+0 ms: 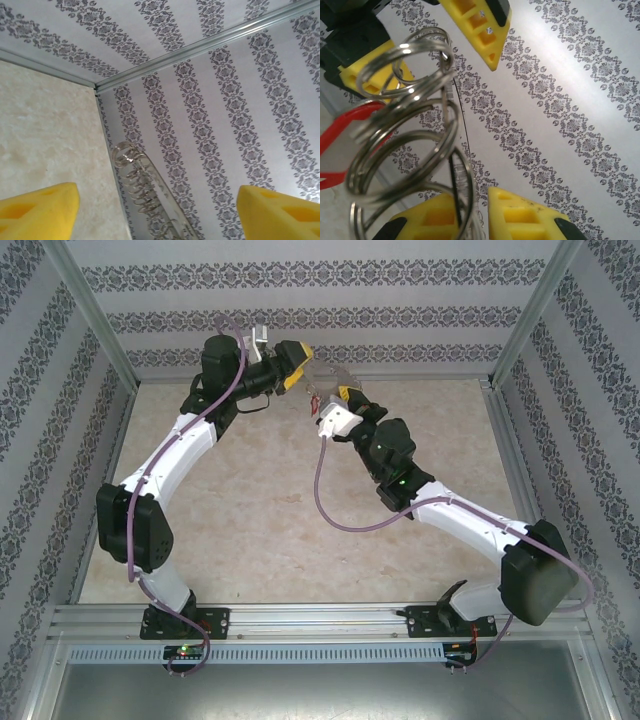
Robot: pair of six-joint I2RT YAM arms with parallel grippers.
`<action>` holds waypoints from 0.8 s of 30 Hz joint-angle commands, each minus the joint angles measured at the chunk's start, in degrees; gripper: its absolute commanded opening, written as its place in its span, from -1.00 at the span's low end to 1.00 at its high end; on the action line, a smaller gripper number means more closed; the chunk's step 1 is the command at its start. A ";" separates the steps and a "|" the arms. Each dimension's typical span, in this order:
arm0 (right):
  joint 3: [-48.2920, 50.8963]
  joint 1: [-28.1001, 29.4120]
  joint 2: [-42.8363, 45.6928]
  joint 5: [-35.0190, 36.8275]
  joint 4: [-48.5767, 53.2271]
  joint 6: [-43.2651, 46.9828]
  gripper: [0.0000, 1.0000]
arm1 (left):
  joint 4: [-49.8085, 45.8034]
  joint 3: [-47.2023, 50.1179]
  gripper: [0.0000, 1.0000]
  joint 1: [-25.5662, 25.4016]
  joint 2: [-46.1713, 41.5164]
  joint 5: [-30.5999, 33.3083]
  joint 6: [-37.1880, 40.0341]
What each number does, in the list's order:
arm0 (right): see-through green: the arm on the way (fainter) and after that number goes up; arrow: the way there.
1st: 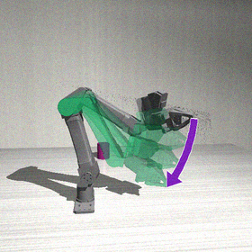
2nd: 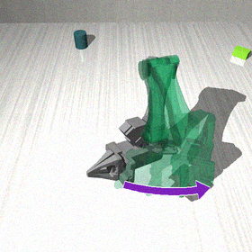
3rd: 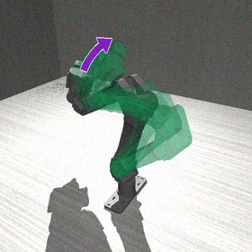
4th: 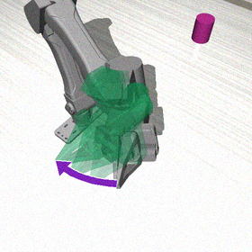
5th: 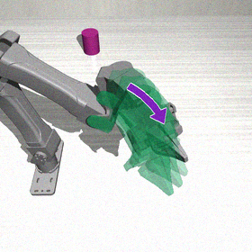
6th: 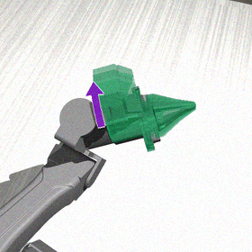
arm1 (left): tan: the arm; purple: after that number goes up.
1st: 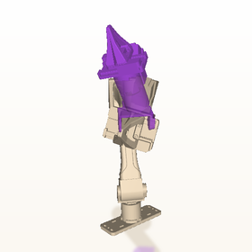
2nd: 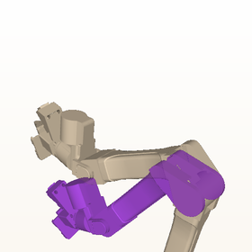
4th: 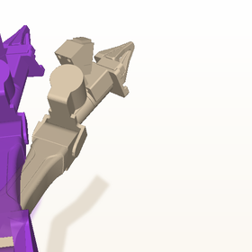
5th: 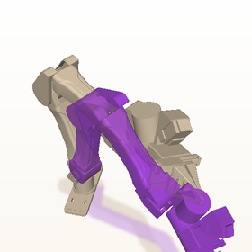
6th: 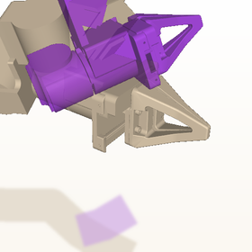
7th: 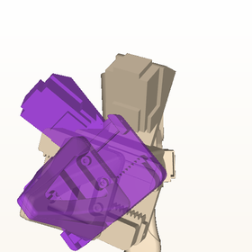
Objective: Put the keys on the keyring
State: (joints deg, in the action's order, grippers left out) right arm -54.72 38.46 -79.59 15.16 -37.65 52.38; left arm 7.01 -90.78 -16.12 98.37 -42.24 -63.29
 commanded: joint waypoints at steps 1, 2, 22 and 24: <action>-1.94 0.72 -0.34 0.14 -3.80 0.95 -1.00 | 4.06 -0.85 0.31 -0.28 -0.56 -1.71 -0.27; -2.05 0.73 -0.47 0.14 -3.82 0.97 -1.00 | 4.22 -0.57 0.26 -0.30 -0.70 -1.71 -0.34; -3.33 0.78 -1.49 0.37 -3.67 1.64 -1.00 | 3.94 1.60 -0.18 -2.33 -1.84 -3.40 1.06; -3.63 0.68 -1.97 0.73 -3.67 2.14 -1.00 | 4.11 1.95 -0.24 -2.50 -2.20 -3.42 1.16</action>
State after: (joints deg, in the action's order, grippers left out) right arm -55.64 38.52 -81.28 15.20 -37.76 53.71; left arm 8.69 -89.71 -17.69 98.28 -44.38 -63.29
